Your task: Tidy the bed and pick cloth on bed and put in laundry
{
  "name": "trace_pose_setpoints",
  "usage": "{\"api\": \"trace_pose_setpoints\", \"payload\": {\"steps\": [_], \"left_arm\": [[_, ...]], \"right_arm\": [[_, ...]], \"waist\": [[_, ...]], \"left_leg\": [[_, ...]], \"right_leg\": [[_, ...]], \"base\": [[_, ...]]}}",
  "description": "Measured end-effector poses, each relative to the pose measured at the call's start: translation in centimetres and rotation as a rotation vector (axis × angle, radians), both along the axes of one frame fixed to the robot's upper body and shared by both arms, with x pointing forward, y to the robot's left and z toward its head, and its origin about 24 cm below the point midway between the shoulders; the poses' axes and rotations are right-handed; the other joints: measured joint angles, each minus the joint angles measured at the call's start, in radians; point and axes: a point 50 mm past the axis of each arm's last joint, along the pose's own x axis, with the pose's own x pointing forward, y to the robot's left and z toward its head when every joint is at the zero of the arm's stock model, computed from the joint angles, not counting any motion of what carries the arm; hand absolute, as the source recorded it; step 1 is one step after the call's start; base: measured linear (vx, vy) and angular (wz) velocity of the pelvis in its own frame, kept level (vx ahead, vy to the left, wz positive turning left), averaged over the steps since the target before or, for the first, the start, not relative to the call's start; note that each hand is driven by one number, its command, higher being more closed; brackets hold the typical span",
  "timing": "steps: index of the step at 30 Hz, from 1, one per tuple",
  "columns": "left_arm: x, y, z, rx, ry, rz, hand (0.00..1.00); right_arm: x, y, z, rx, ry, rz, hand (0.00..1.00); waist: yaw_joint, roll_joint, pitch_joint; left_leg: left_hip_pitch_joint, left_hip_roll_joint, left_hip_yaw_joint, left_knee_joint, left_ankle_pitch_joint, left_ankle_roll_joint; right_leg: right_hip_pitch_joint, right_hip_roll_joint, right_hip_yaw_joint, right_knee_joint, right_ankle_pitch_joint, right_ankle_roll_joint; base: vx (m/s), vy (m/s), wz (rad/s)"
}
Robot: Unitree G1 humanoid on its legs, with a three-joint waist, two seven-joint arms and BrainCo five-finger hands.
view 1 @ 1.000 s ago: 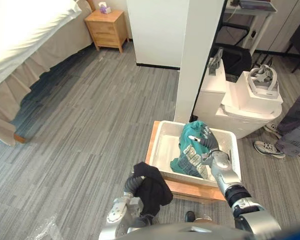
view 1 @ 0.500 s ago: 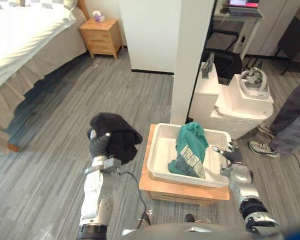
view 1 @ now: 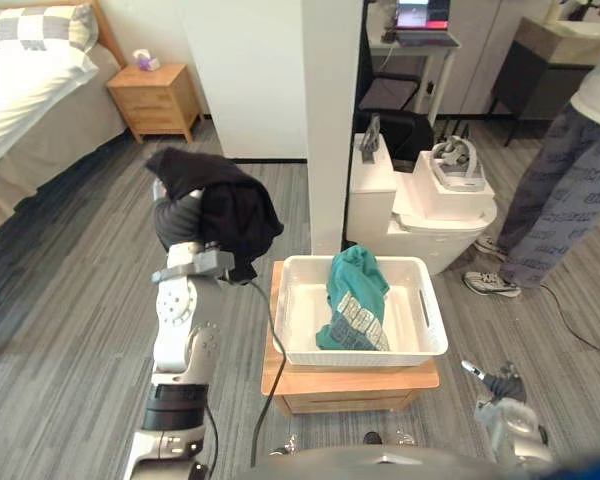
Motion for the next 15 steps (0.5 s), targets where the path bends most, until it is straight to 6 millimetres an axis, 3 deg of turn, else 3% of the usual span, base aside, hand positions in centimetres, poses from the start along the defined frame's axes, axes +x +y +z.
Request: {"api": "trace_pose_setpoints", "payload": {"steps": [7, 15], "left_arm": [[1.4, -3.2, 0.5, 0.058, 0.016, -0.176, 1.00], [2.6, -7.8, -5.9, 0.145, 0.325, -0.388, 1.00]], "right_arm": [[-2.2, 1.9, -1.0, 0.072, 0.025, -0.030, 0.00], [-2.6, 2.8, -1.2, 0.113, 0.007, -0.026, 0.00]], "waist": [[-0.029, -0.004, -0.021], [-0.048, -0.003, -0.025]], "left_leg": [[0.024, 0.011, 0.089, 0.000, 0.004, -0.012], [0.038, 0.010, 0.139, 0.000, -0.013, -0.024]], "right_leg": [[-0.003, 0.003, 0.026, 0.000, -0.004, 0.004], [-0.008, 0.004, 0.071, 0.001, 0.000, 0.001]], "base": [[0.01, 0.001, -0.12], [0.01, 0.002, -0.17]]}}
